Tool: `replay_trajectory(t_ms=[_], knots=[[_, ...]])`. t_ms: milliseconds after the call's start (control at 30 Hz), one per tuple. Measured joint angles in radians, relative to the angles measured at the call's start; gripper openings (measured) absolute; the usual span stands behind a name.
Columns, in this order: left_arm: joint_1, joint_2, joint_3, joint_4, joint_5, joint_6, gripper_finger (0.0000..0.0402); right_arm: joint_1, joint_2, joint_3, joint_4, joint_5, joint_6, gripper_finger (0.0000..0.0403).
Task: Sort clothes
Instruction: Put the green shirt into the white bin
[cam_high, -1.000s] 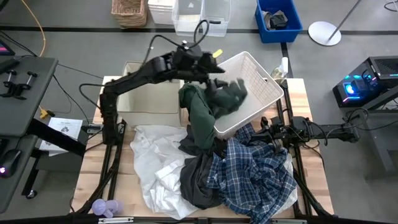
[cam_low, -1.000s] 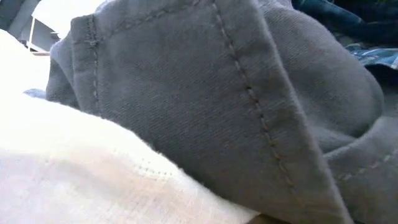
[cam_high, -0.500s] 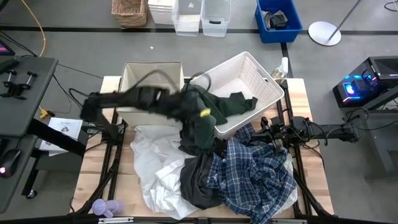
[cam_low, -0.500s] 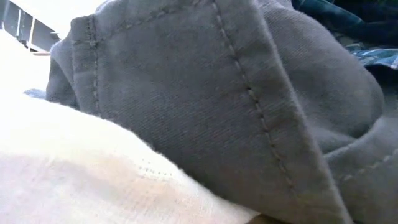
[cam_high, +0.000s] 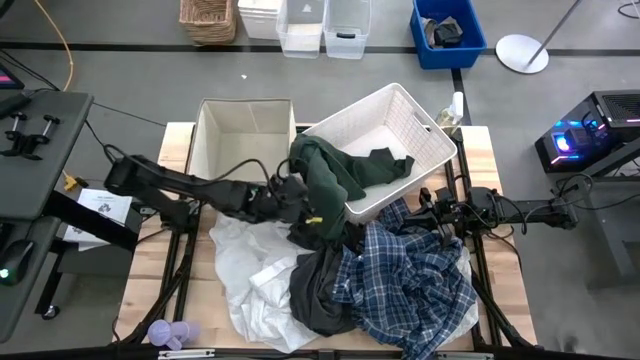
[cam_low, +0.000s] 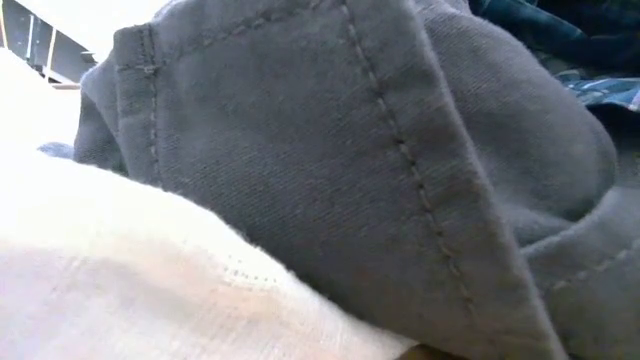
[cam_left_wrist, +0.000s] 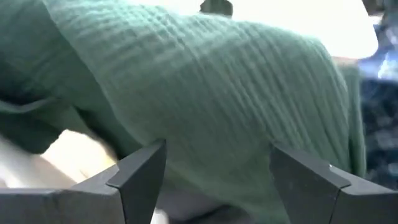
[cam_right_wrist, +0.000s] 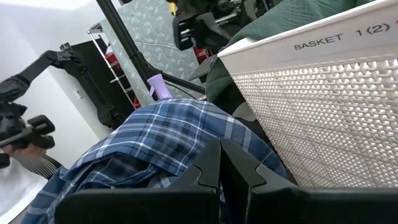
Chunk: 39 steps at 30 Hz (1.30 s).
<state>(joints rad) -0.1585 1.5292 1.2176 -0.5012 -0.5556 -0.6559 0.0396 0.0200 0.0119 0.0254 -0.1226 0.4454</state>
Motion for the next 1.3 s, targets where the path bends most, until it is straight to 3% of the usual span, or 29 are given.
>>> replay_trajectory(t_ms=[233,333,400,500,567,767,900,1000,1100,1300], knots=[[0.053,0.035,-0.006,0.053,0.040,-0.032,0.0268,0.000,0.000,0.000,0.000,0.001,0.000,0.0000],[0.064,0.045,-0.004,0.099,0.094,0.014,0.0245,0.000,0.000,0.000,0.000,0.002,0.000,0.0000],[0.067,0.046,-0.006,0.109,0.108,0.031,0.0196,0.000,0.000,0.000,0.000,0.002,0.000,0.0000],[0.067,0.043,-0.005,0.139,0.127,0.064,0.0061,0.000,0.000,0.000,0.000,0.002,0.000,0.0000],[0.067,0.042,-0.005,0.164,0.173,0.081,0.0021,0.000,0.000,0.000,0.000,0.002,0.000,0.0000],[0.066,-0.070,0.052,0.154,0.291,0.126,0.0003,0.000,0.000,0.000,0.000,0.008,0.000,0.0000],[0.079,-0.168,0.130,0.206,0.247,0.267,0.0001,0.000,0.000,0.000,0.000,0.008,0.000,0.0000],[0.121,-0.195,0.179,0.356,0.202,0.437,0.0001,0.000,0.000,0.000,0.000,0.007,0.000,0.0000],[0.190,-0.161,0.196,0.560,0.220,0.556,0.0001,0.000,0.000,0.000,0.000,0.007,0.000,0.0000],[0.317,0.022,0.273,0.920,0.345,0.597,0.0001,0.000,0.001,0.000,0.000,0.006,0.000,0.0000]])
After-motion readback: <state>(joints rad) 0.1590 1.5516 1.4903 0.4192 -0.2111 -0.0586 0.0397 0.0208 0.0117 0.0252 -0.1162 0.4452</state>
